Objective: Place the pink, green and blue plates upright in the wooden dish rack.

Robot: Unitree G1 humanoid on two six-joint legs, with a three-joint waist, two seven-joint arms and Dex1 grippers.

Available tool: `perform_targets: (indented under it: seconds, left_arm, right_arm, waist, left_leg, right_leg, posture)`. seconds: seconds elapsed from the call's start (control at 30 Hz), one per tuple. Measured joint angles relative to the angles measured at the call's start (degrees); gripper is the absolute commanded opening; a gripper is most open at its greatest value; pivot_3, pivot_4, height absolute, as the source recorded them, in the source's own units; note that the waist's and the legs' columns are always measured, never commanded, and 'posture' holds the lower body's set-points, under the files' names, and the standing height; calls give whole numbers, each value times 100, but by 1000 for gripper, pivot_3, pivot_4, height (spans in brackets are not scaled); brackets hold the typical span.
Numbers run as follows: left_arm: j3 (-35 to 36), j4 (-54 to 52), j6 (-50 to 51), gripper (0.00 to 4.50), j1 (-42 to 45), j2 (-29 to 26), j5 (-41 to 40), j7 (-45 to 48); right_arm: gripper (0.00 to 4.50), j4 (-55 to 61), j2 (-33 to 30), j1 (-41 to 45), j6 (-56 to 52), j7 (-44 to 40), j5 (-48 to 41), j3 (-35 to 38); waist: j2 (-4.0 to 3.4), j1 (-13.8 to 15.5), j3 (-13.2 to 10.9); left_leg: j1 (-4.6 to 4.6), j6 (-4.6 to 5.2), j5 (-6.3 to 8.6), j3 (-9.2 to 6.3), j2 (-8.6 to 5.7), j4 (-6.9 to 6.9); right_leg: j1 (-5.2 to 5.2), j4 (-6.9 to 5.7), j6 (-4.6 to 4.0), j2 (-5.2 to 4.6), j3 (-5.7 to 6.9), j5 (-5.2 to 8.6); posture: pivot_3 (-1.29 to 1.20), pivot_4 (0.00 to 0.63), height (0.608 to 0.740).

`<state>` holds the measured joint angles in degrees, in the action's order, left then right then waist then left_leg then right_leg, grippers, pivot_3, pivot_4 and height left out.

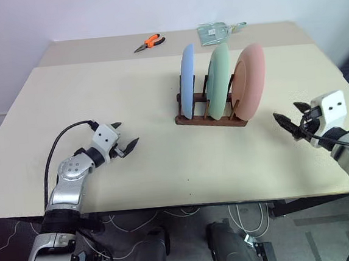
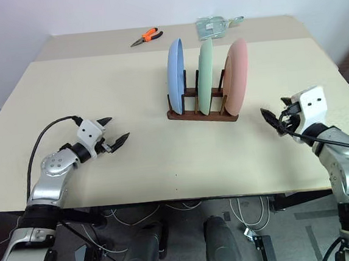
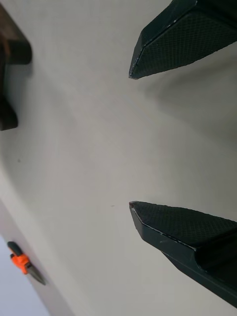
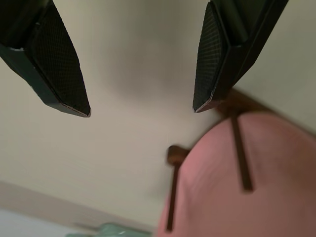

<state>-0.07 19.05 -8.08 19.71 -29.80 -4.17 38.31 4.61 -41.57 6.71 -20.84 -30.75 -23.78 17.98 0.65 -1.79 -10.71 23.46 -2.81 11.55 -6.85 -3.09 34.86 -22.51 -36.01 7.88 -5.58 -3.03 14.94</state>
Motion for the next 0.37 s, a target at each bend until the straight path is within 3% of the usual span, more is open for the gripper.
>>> perform_targets:
  seconds: [0.37]
  left_arm:
    - [7, -503, 153, 4072, -398, 52, -24, -117]
  right_arm:
    - [3343, -423, 227, 154, 306, -293, 287, -210]
  waist:
    - [1, 105, 0]
  left_leg:
    - [3, -1, 1, -1, -1, 1]
  right_leg:
    - [2, 8, -1, -3, 0, 0]
  posture:
    - [0, 150, 740]
